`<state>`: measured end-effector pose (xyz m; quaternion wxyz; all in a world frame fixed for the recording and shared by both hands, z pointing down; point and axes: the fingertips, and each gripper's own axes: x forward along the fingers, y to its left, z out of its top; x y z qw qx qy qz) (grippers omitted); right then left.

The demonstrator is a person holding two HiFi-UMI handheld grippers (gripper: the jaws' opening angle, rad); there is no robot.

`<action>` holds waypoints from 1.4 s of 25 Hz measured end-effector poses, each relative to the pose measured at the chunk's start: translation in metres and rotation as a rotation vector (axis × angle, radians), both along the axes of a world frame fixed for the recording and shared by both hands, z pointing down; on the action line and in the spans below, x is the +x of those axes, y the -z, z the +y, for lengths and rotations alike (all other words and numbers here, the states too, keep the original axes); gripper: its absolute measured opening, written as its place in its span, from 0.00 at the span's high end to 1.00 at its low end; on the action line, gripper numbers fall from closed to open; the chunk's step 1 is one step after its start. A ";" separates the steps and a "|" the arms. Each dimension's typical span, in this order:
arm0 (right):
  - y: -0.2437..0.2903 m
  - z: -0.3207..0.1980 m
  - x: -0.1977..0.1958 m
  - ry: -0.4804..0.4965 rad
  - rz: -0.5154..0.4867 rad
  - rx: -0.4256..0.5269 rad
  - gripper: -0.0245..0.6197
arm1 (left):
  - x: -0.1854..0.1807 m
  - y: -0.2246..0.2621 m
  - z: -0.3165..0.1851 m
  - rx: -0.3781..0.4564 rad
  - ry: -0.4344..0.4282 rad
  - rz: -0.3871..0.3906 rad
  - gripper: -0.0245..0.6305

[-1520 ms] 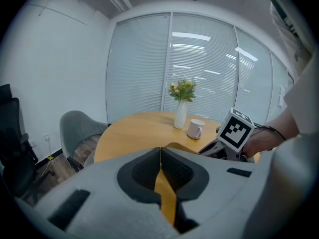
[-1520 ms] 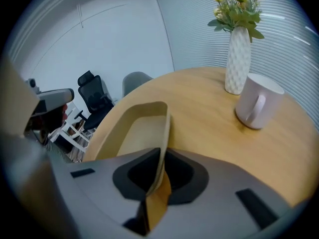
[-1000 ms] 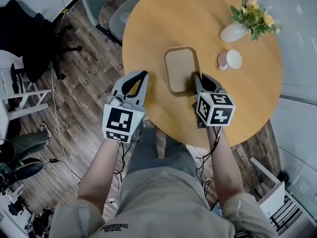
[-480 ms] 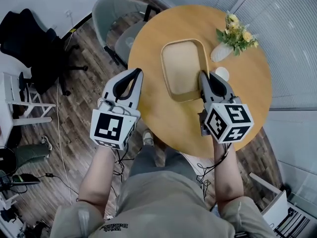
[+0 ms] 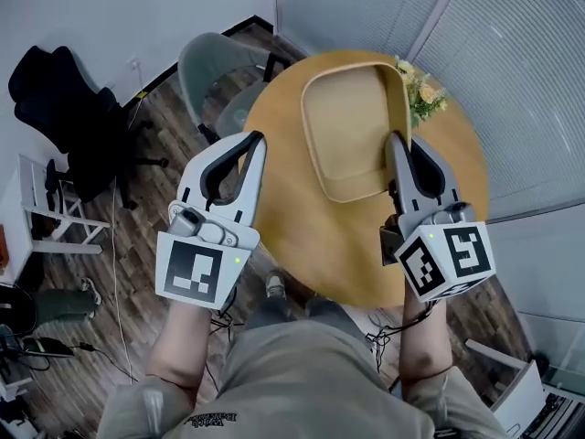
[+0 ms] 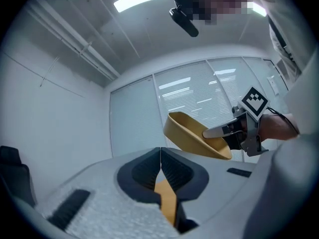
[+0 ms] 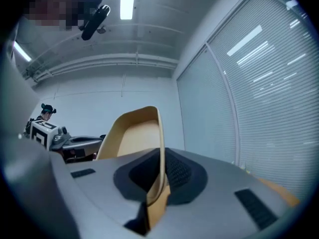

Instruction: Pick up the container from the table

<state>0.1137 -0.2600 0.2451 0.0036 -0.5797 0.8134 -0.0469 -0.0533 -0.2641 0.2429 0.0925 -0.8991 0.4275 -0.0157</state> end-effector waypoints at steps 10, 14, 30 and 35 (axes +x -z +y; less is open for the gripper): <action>0.030 0.047 0.017 -0.019 0.032 0.106 0.91 | 0.003 0.037 0.034 0.112 0.011 0.027 0.93; 0.012 0.053 0.025 -0.036 0.047 0.083 0.91 | 0.006 0.023 0.039 0.092 0.005 0.015 0.93; -0.025 0.065 0.023 -0.013 0.081 0.005 0.91 | -0.006 -0.018 0.047 -0.025 0.045 -0.031 0.93; -0.028 0.070 0.023 -0.008 0.074 -0.014 0.91 | -0.007 -0.017 0.052 -0.028 0.040 -0.034 0.93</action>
